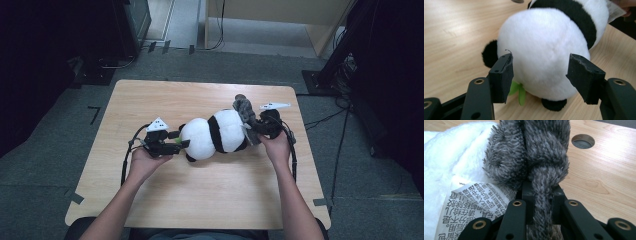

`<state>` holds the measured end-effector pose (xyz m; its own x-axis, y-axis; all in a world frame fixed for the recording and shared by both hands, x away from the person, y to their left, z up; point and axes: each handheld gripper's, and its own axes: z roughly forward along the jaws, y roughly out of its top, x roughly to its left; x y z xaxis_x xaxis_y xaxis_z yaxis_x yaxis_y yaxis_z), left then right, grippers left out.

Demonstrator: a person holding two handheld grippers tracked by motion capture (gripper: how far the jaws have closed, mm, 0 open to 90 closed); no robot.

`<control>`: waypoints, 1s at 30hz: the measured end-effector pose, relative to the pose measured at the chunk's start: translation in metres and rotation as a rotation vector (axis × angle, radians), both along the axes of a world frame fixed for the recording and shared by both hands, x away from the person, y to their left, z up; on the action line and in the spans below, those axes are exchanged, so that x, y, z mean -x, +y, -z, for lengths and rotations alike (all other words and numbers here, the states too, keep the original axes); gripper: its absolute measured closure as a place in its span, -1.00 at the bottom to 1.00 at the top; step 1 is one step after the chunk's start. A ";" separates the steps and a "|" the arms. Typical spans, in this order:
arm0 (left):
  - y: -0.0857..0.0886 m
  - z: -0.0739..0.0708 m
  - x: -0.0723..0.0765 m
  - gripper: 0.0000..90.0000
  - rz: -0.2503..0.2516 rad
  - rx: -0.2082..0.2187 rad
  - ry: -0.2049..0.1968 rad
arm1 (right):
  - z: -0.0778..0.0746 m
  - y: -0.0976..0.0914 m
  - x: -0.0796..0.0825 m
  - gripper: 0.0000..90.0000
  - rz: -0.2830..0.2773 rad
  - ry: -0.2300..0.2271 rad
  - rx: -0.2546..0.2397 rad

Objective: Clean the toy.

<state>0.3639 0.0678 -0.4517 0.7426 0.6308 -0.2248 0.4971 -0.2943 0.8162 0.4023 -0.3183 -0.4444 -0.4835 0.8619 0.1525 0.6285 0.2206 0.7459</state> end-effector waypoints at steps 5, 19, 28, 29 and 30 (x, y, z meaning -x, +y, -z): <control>0.003 -0.002 -0.017 -0.21 0.026 -0.009 0.003 | -0.001 0.000 0.000 0.78 -0.001 0.004 0.001; 0.000 0.027 -0.050 -0.63 0.222 0.035 0.039 | 0.001 0.008 -0.004 0.79 -0.021 -0.004 0.004; -0.022 0.042 -0.047 -1.00 0.334 0.039 0.029 | 0.003 0.017 -0.003 0.82 -0.032 -0.016 0.004; -0.023 0.042 -0.047 -1.00 0.344 0.040 0.030 | 0.003 0.017 -0.002 0.82 -0.032 -0.018 0.005; -0.022 0.042 -0.046 -0.97 0.361 0.052 0.035 | 0.003 0.017 -0.002 0.82 -0.033 -0.021 0.003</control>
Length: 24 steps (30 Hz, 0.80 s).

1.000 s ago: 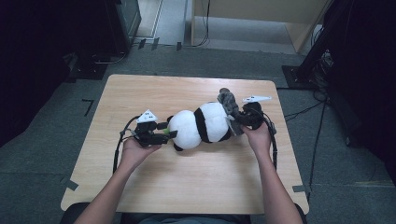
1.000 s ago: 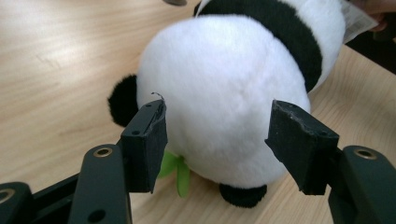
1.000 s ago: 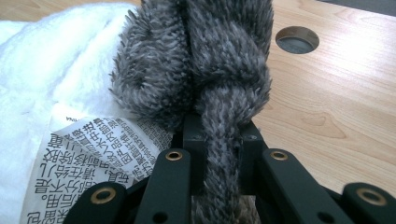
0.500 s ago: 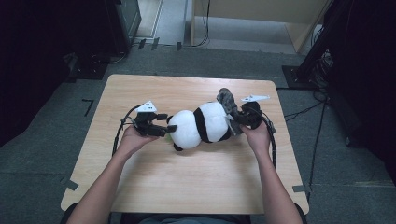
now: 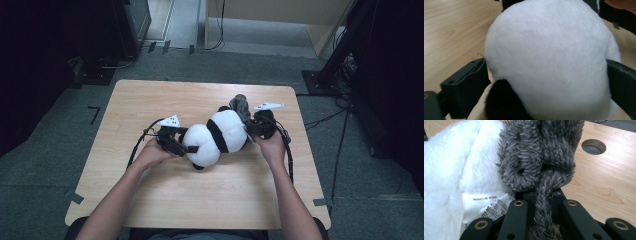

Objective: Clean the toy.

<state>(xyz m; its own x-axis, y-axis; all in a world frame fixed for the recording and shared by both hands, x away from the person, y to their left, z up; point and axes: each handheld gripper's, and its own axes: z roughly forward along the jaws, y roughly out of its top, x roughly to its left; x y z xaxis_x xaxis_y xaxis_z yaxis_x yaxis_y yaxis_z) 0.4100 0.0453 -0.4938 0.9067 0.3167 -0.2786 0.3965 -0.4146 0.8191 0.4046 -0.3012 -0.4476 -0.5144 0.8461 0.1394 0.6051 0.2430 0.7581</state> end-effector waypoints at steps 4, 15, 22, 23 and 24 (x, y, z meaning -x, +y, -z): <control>0.002 0.001 0.001 -0.66 0.028 0.017 0.002 | 0.002 0.001 0.000 0.82 0.009 0.003 -0.014; 0.000 -0.014 0.013 0.14 0.031 -0.025 0.007 | -0.001 0.000 0.002 0.82 0.025 -0.012 -0.008; 0.008 -0.034 0.020 0.30 -0.010 0.045 0.022 | -0.014 -0.014 0.007 0.80 0.070 -0.050 -0.005; 0.010 -0.036 0.019 0.30 -0.025 0.058 0.022 | -0.019 -0.019 0.009 0.80 0.085 -0.063 -0.026; 0.013 -0.038 0.019 0.30 -0.046 0.077 0.025 | -0.022 -0.023 0.011 0.80 0.091 -0.073 -0.041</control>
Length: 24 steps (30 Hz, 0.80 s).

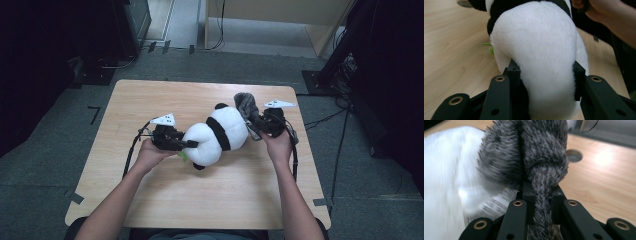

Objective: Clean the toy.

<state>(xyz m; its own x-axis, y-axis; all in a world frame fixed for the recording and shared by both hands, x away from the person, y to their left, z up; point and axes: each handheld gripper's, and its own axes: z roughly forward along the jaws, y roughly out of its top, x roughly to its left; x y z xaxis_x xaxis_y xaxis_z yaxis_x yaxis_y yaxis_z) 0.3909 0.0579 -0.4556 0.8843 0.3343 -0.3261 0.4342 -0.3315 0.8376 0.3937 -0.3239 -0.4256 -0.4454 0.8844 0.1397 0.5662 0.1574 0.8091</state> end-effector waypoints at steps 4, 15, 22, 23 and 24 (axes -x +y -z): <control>0.006 -0.007 0.000 0.29 -0.102 0.042 0.006 | -0.018 -0.008 0.011 0.80 0.001 -0.038 -0.042; -0.004 -0.012 -0.001 0.25 -0.284 0.036 0.047 | -0.042 0.035 0.036 0.79 -0.123 -0.099 -0.033; -0.012 -0.009 -0.002 0.24 -0.304 0.041 0.076 | -0.037 0.066 0.044 0.79 -0.210 -0.063 -0.056; -0.013 -0.009 -0.002 0.24 -0.307 0.041 0.080 | -0.036 0.069 0.045 0.79 -0.216 -0.058 -0.054; -0.014 -0.009 -0.001 0.24 -0.309 0.038 0.080 | -0.035 0.073 0.046 0.79 -0.229 -0.055 -0.057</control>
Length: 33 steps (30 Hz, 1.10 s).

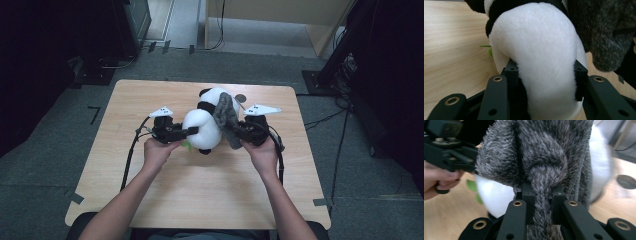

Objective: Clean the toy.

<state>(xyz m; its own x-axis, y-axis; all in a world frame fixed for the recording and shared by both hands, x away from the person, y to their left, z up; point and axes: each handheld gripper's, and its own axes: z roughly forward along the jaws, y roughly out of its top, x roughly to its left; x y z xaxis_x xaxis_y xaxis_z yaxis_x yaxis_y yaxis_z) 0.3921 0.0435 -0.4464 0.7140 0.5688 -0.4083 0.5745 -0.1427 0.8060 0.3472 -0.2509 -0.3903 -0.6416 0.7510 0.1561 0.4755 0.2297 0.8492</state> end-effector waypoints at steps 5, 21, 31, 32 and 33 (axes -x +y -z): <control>-0.009 -0.004 0.006 0.23 -0.011 0.004 -0.008 | 0.007 0.021 0.004 0.78 -0.044 0.023 0.009; -0.005 -0.008 0.011 0.24 -0.104 0.062 0.048 | 0.037 0.079 0.030 0.81 -0.154 -0.050 0.027; 0.001 -0.007 0.008 0.24 -0.117 0.107 0.096 | 0.056 0.095 0.031 0.82 -0.213 -0.078 0.130; 0.002 -0.007 0.007 0.24 -0.119 0.109 0.101 | 0.056 0.095 0.030 0.82 -0.217 -0.082 0.127; 0.002 -0.007 0.007 0.24 -0.122 0.111 0.104 | 0.056 0.095 0.030 0.82 -0.222 -0.085 0.133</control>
